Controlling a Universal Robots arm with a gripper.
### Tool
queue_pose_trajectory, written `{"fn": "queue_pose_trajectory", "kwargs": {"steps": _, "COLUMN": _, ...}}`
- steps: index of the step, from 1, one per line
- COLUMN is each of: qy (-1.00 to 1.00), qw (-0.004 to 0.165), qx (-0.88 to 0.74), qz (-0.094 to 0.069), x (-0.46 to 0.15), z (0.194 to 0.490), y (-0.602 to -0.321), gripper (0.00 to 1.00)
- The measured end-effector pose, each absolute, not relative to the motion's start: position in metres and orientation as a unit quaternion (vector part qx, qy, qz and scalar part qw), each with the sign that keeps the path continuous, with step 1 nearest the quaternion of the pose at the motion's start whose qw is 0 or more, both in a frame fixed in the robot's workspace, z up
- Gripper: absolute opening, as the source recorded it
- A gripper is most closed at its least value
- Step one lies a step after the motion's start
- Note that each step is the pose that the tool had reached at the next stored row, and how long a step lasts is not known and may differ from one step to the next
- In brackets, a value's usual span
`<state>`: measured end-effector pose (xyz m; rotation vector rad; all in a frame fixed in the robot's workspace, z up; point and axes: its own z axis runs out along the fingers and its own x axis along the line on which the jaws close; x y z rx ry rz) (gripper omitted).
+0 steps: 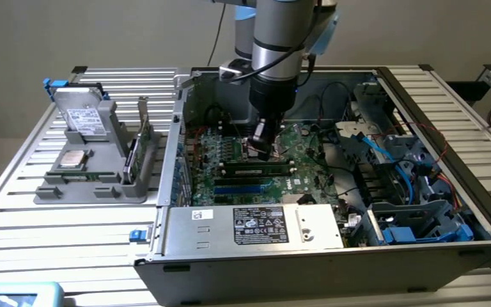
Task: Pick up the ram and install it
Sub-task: 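Press down the ram until it locks into place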
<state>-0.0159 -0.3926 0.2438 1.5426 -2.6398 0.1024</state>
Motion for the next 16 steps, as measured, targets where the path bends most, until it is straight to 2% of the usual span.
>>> {"fn": "queue_pose_trajectory", "kwargs": {"steps": 16, "qy": -0.911, "qw": 0.043, "qx": 0.410, "qz": 0.030, "x": -0.0159, "z": 0.2438, "y": -0.3926, "gripper": 0.11}}
